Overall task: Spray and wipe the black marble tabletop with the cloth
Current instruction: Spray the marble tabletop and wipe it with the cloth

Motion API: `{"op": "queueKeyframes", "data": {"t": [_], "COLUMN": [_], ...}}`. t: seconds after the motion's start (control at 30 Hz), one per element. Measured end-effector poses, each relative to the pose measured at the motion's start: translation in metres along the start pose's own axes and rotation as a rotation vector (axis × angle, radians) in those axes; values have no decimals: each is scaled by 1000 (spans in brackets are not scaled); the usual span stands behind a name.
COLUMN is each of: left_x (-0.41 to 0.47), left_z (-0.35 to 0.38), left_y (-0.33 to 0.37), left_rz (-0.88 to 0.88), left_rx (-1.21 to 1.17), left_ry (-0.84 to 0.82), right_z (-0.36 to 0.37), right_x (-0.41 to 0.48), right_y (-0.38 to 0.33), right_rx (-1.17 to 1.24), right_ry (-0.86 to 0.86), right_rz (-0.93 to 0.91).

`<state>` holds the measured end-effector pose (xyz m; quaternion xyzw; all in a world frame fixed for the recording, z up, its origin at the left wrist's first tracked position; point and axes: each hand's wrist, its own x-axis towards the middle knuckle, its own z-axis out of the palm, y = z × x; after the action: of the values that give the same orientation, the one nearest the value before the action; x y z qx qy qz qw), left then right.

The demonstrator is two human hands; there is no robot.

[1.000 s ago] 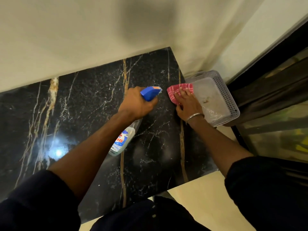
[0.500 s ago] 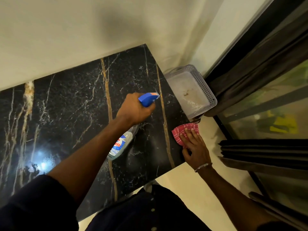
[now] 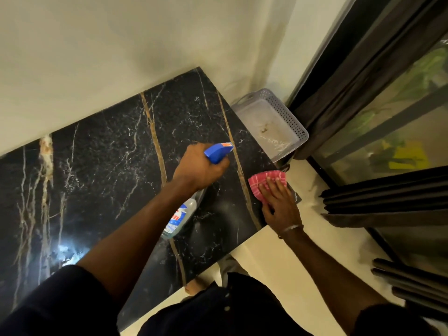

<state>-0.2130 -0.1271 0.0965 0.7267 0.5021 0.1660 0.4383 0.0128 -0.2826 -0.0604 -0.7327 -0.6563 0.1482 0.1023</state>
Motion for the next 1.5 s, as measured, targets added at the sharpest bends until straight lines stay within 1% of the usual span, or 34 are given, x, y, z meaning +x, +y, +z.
{"op": "queueKeyframes", "data": {"t": [0.07,0.13,0.2,0.27,0.33,0.47,0.57,0.7,0.83,0.9,1.03,1.1,1.23,1.37,1.5], "left_x": [-10,-22,-30,-40,-47,-55,-54,-44,-30,-22,-6,3,16,23,30], "left_z": [1,1,2,1,-2,-11,-16,-21,-24,-25,-27,-29,-33,-38,-41], "left_y": [-2,-6,-8,-10,-12,-13,-9,-6,-9,-10,-16,-22,-33,-34,-36], "left_rz": [10,13,4,2,13,28,45,36,26,34,6,-14,-53,-71,-100], "left_rx": [-26,-38,-44,-36,-32,-29,-21,1,8,-5,-3,-24,-30,-54,-56], "left_ry": [14,25,25,17,24,76,82,103,137,135,102,118,135,188,235], "right_z": [5,11,18,21,25,37,39,37,32,29,23,19,9,2,5], "right_x": [-42,-65,-66,-62,-57,-60,-63,-61,-60,-56,-40,-32,8,107,205], "right_y": [1,-1,-9,-27,-45,-77,-86,-76,-62,-55,-31,-20,-17,-38,-58], "right_rx": [23,45,59,40,35,25,24,6,-27,-32,-2,25,41,37,-19], "right_ry": [35,71,107,136,111,-5,-38,-62,-39,12,102,102,28,-33,-80], "right_rz": [54,93,157,176,125,-49,-55,-84,-131,-44,213,237,87,-120,-220]}}
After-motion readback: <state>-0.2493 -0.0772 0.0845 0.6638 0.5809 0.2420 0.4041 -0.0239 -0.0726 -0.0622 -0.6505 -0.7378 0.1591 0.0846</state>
